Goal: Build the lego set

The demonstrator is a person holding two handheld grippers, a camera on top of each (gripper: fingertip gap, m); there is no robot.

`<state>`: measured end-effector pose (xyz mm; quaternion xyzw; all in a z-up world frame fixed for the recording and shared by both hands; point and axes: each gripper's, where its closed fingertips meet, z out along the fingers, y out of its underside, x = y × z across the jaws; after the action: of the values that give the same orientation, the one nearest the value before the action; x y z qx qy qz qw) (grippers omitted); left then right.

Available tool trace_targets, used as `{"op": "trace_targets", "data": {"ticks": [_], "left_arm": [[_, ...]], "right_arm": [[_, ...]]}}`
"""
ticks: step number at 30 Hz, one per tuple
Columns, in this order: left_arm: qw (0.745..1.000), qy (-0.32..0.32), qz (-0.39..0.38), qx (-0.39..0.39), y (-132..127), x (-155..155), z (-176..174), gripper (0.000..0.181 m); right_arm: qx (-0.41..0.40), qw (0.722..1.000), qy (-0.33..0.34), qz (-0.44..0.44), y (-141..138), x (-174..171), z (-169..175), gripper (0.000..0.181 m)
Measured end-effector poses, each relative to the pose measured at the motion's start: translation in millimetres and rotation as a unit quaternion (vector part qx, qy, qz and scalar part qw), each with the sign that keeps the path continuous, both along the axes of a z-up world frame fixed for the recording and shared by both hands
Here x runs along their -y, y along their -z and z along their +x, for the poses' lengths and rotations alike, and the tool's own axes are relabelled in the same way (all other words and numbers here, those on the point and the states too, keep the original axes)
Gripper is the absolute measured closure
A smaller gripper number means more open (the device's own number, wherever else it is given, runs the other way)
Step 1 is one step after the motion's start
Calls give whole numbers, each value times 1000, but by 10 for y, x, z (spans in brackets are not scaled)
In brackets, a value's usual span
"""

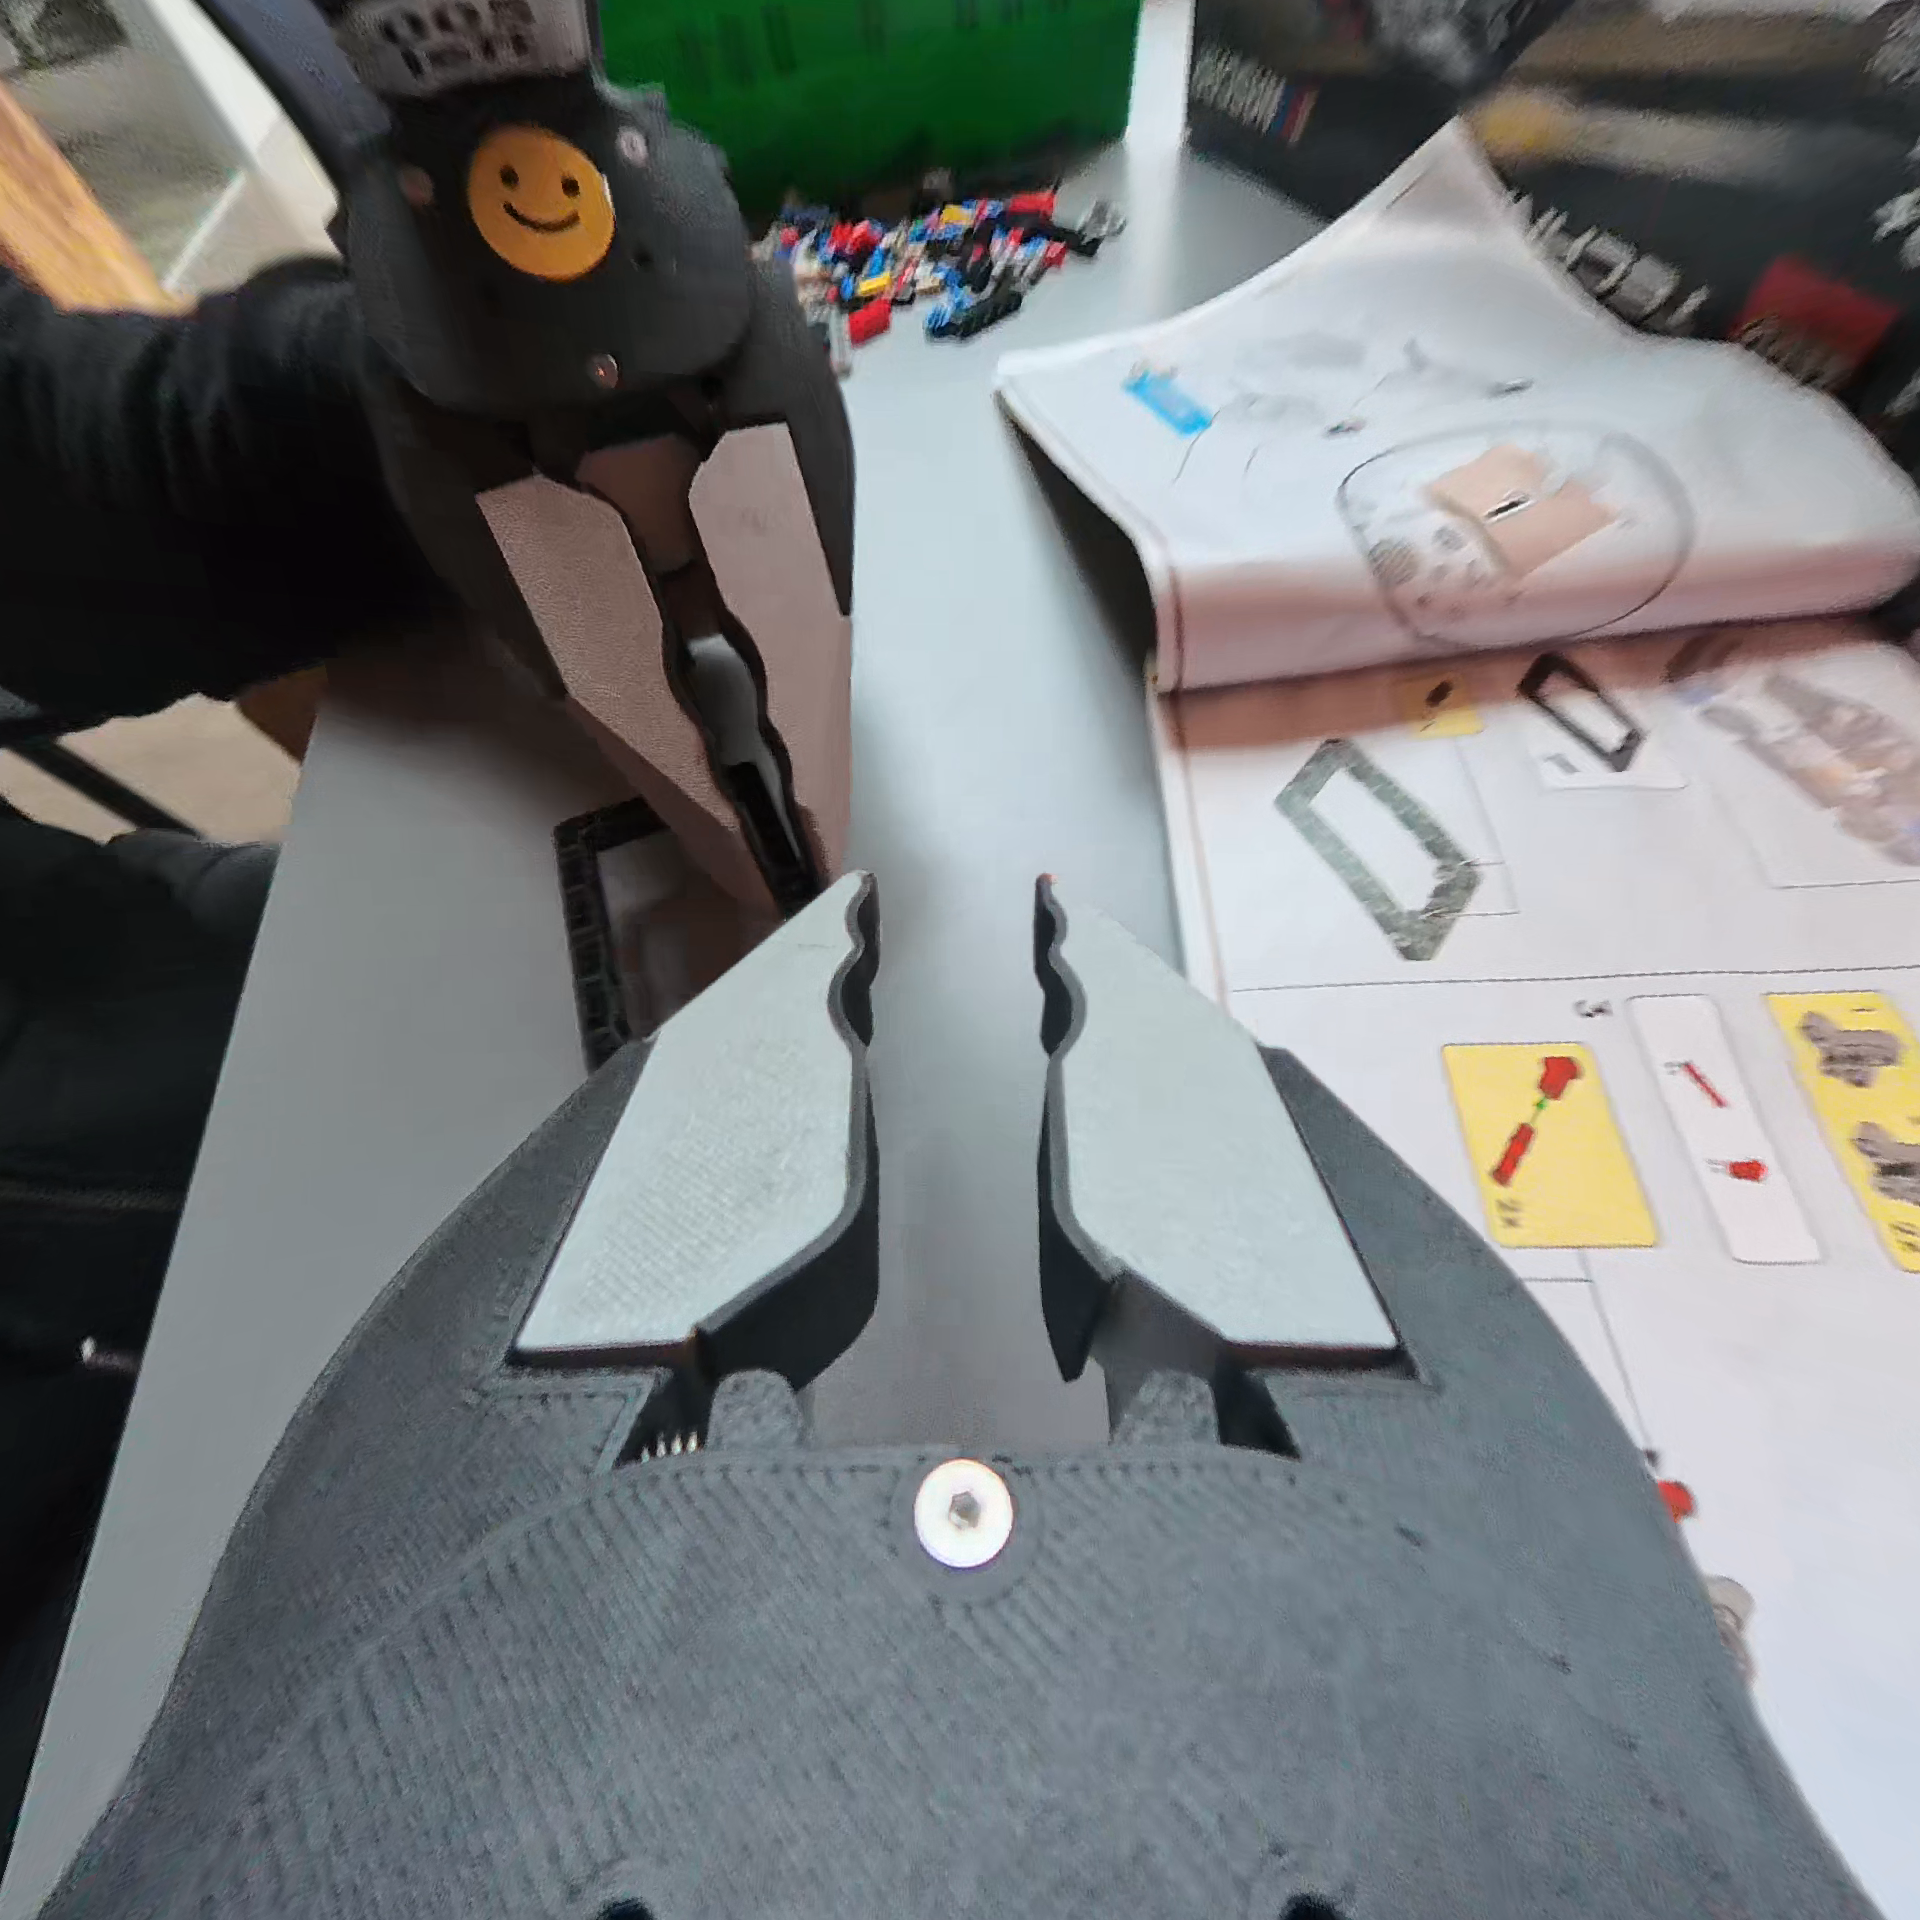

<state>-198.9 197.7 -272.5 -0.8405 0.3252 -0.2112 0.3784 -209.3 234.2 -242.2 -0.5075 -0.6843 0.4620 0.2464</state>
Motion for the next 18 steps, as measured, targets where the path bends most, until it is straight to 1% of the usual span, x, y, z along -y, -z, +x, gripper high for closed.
{"op": "trace_targets", "data": {"ticks": [3, 6, 8, 10, 14, 18], "left_arm": [[996, -7, -15, 85, -148, -10, 6, 176], [984, -15, -21, 176, -347, -32, 4, 176], [970, -23, -23, 243, -506, -52, -25, 176], [955, -30, -32, 294, -611, -64, -66, 175], [927, -47, -55, 368, -701, -112, -115, 175], [886, -51, -83, 454, -813, -133, -168, 176]], "right_arm": [[-29, 999, 27, -4, -114, -114, -8, 149], [-40, 998, 38, -4, -150, -156, -16, 149], [-38, 998, 42, 2, -133, -164, -21, 149], [-40, 998, 44, 7, -127, -167, -27, 149], [-41, 998, 40, 5, -135, -148, -25, 149], [-37, 999, 30, 4, -120, -102, -22, 149]]}}
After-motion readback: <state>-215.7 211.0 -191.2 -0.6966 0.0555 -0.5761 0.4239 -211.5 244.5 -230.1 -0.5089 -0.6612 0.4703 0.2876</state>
